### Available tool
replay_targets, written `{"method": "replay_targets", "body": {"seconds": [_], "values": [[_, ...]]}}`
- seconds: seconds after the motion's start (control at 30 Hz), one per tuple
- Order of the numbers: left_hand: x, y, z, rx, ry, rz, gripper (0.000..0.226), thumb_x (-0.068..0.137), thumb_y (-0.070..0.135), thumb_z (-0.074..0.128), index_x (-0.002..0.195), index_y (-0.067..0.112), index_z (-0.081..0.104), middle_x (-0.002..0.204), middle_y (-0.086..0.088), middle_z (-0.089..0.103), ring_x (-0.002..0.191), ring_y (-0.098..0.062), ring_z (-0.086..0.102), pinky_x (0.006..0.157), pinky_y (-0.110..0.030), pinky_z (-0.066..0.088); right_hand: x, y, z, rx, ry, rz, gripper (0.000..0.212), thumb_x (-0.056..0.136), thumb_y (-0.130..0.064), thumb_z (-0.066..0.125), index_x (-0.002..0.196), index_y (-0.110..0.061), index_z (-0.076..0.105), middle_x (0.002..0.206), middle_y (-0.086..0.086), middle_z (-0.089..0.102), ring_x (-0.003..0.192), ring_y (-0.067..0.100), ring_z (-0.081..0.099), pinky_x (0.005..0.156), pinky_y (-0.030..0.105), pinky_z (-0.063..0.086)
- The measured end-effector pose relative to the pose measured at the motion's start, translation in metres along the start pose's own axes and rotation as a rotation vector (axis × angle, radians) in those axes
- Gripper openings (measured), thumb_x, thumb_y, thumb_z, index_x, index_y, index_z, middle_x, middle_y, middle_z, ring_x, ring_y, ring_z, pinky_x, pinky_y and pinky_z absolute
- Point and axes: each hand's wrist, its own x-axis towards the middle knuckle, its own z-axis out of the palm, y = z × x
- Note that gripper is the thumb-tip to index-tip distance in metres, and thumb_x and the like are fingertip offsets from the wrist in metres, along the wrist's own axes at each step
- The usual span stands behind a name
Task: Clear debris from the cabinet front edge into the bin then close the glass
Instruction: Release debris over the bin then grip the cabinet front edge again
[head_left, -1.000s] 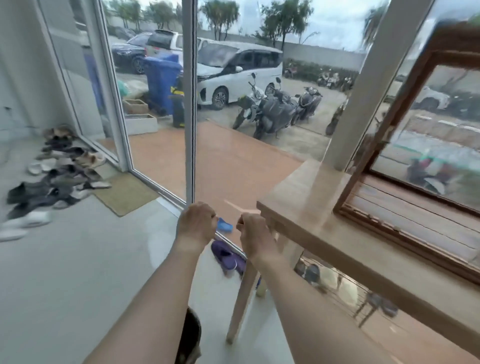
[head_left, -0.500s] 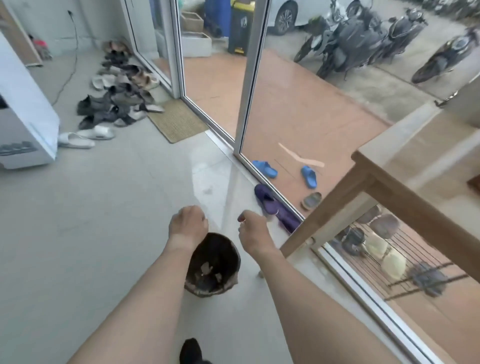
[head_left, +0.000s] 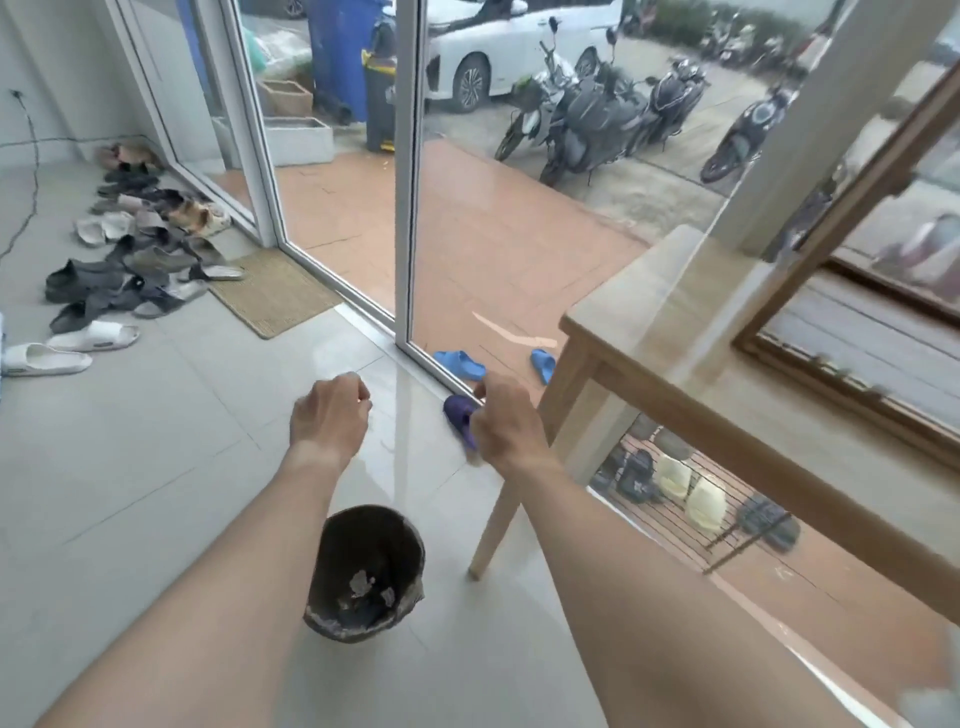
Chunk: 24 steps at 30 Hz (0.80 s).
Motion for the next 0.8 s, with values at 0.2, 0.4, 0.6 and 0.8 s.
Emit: {"method": "replay_targets", "body": {"seconds": [0.2, 0.4, 0.6, 0.8], "values": [[0.001, 0.129, -0.029, -0.112, 0.156, 0.258, 0.011, 0.088, 0.015, 0.055, 0.089, 0.01, 0.064, 0.088, -0.021, 0.07, 0.087, -0.042, 0.064, 0.075, -0.044, 0.053, -0.017, 0.016, -0.129, 0.006, 0.279, -0.069, 0.025, 0.084, -0.002, 0.041, 0.102, -0.006, 0.056, 0.106, 0.019, 0.065, 0.095, 0.037, 0.062, 0.079, 0.044, 0.051], [-0.016, 0.237, -0.03, -0.105, 0.179, 0.427, 0.008, 0.086, 0.02, 0.055, 0.09, 0.019, 0.063, 0.09, -0.018, 0.071, 0.088, -0.04, 0.065, 0.075, -0.043, 0.051, -0.044, 0.071, -0.223, 0.006, 0.499, 0.056, 0.029, 0.085, 0.002, 0.037, 0.104, -0.003, 0.057, 0.105, 0.021, 0.065, 0.095, 0.038, 0.063, 0.074, 0.039, 0.047], [-0.038, 0.332, -0.019, -0.133, 0.141, 0.577, 0.011, 0.085, 0.019, 0.058, 0.091, 0.018, 0.067, 0.091, -0.015, 0.073, 0.091, -0.038, 0.065, 0.078, -0.043, 0.053, -0.081, 0.145, -0.293, -0.017, 0.6, 0.219, 0.029, 0.086, -0.004, 0.045, 0.112, -0.006, 0.058, 0.11, 0.018, 0.064, 0.101, 0.037, 0.063, 0.083, 0.041, 0.048], [-0.064, 0.409, 0.004, -0.177, 0.099, 0.717, 0.013, 0.087, 0.017, 0.057, 0.092, 0.014, 0.069, 0.093, -0.011, 0.073, 0.091, -0.035, 0.065, 0.077, -0.041, 0.051, -0.105, 0.208, -0.333, -0.013, 0.664, 0.436, 0.028, 0.083, 0.002, 0.04, 0.104, -0.006, 0.057, 0.108, 0.016, 0.063, 0.099, 0.036, 0.061, 0.078, 0.036, 0.045]]}}
